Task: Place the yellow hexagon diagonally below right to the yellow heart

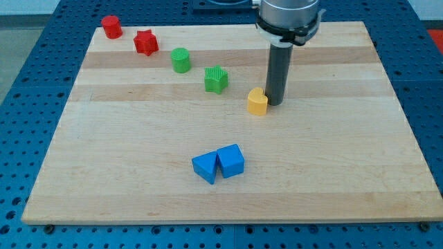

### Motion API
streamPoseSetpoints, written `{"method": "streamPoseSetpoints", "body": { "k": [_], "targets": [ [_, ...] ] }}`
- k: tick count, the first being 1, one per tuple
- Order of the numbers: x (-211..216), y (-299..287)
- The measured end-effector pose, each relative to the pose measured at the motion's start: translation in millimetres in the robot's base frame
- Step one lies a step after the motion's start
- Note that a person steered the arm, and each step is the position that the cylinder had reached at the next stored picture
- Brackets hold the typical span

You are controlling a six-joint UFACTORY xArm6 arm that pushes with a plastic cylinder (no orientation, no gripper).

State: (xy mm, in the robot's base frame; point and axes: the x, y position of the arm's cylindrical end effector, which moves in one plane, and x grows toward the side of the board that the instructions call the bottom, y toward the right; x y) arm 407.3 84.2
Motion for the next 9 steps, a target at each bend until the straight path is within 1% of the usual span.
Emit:
{"method": "streamPoseSetpoints", "body": {
  "k": [1,2,3,4,5,6,7,8,9],
  "targets": [
    [-27,53],
    [-72,109],
    [-135,133],
    [-198,136],
    [-215,112],
    [-186,59],
    [-135,43],
    [-133,43],
    [-140,26]
  ]
}}
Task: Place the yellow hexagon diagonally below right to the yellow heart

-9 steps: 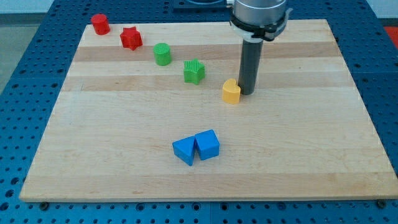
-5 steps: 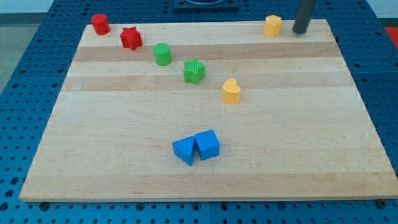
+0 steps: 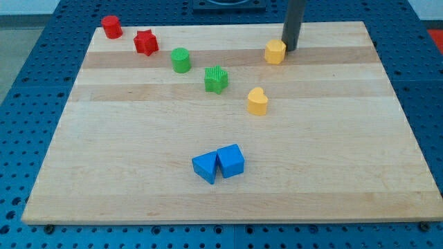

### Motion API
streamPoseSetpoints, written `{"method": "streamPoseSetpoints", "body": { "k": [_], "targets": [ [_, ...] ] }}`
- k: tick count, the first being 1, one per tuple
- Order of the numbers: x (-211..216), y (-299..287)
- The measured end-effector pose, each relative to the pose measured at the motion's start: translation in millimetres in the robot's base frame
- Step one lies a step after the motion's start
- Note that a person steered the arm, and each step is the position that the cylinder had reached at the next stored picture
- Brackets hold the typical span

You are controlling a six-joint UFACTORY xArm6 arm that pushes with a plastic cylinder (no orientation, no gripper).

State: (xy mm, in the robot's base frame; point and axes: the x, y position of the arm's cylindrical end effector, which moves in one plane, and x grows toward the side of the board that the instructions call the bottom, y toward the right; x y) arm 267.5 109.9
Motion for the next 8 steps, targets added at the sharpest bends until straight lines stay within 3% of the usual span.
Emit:
{"method": "streamPoseSetpoints", "body": {
  "k": [2,3,4,5,6,8],
  "targets": [
    [73,-9],
    [71,-8],
    [21,-13],
    [-2,-52],
    [16,-86],
    [64,-7]
  ]
}}
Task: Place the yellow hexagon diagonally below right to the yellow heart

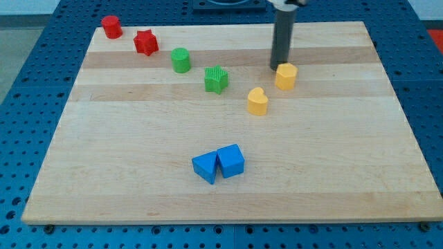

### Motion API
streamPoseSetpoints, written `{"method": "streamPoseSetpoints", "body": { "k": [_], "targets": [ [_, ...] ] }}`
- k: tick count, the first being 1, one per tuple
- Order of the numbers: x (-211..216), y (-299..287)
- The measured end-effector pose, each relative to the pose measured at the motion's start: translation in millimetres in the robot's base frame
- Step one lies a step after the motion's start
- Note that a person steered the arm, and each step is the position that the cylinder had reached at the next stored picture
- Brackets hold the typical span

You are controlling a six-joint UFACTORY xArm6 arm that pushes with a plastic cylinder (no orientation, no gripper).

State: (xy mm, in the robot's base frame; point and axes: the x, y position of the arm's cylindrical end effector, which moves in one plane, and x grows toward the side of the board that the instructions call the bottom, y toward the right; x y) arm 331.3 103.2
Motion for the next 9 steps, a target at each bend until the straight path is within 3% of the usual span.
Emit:
{"method": "streamPoseSetpoints", "body": {
  "k": [2,3,4,5,6,7,9],
  "targets": [
    [2,-8],
    [61,10],
    [75,15],
    [41,19],
    [45,63],
    [83,72],
    [141,13]
  ]
}}
